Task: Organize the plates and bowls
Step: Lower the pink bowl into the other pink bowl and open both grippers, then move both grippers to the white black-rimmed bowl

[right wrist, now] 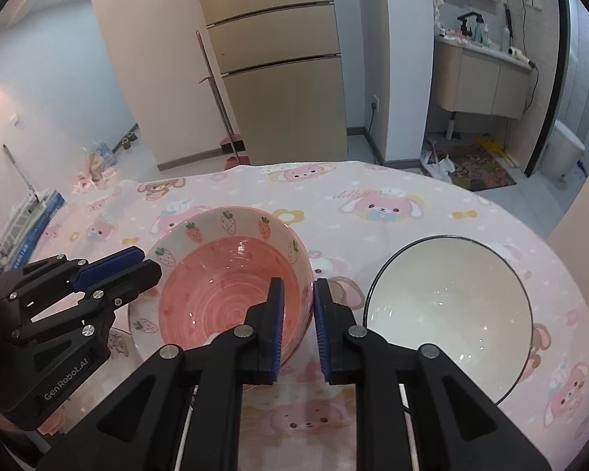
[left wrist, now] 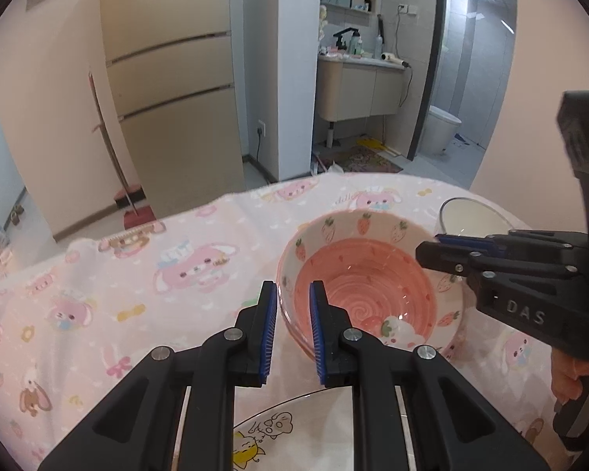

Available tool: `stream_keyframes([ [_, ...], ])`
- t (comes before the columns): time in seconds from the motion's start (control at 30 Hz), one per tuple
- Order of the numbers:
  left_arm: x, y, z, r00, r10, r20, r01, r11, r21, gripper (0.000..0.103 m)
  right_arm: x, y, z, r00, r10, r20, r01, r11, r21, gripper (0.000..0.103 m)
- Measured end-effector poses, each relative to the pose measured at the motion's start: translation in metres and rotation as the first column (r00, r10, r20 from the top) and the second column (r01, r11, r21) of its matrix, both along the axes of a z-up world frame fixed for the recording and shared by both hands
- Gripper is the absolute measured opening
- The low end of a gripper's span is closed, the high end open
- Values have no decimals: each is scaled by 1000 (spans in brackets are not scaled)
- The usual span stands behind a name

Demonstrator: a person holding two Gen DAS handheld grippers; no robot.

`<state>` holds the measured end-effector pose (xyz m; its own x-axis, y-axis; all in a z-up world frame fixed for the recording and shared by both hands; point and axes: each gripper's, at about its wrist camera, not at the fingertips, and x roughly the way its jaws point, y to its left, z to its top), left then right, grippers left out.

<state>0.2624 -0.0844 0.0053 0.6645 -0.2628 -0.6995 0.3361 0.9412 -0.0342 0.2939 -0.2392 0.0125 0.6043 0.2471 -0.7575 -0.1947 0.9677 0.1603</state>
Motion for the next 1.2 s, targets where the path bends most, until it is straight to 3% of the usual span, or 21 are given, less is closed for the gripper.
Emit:
stream_keyframes([
  [0.1,-5,-1,11,1000,2,30,-1,1000,-8,17,-3,0,6,1000,-7,27,8,1000,-19,16],
  [0.2,-10,4,23,998,25,62,-23,999,-36,18,-5,-4,13,1000,12,19,-13,998,55,16],
  [0.23,-11,5,26,997,39,73,-36,998,-43,22,-6,-4,16,1000,19,16,-20,997,74,16],
  [0.3,-16,9,35,991,73,110,-67,996,-59,34,-10,-3,23,999,18,38,-20,998,63,16],
  [0.37,-22,13,46,983,88,164,-76,994,-77,65,-15,-3,32,997,11,74,-14,999,37,16],
  [0.43,-31,16,57,970,100,220,-79,992,-99,80,-19,-5,41,995,11,96,-15,999,44,16],
  [0.47,-34,17,62,966,102,238,-78,991,-111,83,-21,-7,46,994,8,107,-14,999,51,16],
  [0.7,-50,11,84,945,87,315,-48,990,-131,90,-28,-40,74,981,-68,183,54,995,81,27],
  [0.8,-51,2,85,943,75,324,-32,990,-136,103,-29,-55,82,971,-119,208,108,992,67,32],
  [0.83,-50,0,86,943,78,324,-33,989,-144,103,-28,-61,84,971,-131,202,116,990,83,32],
  [0.93,-38,-13,86,961,77,267,-29,983,-179,103,-25,-79,88,973,-155,171,137,984,115,32],
  [1.03,-28,-29,90,973,60,223,-13,979,-204,103,-22,-89,86,973,-172,156,168,985,42,33],
  [1.2,-7,-62,88,990,23,137,-1,987,-161,102,-18,-108,84,962,-219,162,231,971,-58,33],
])
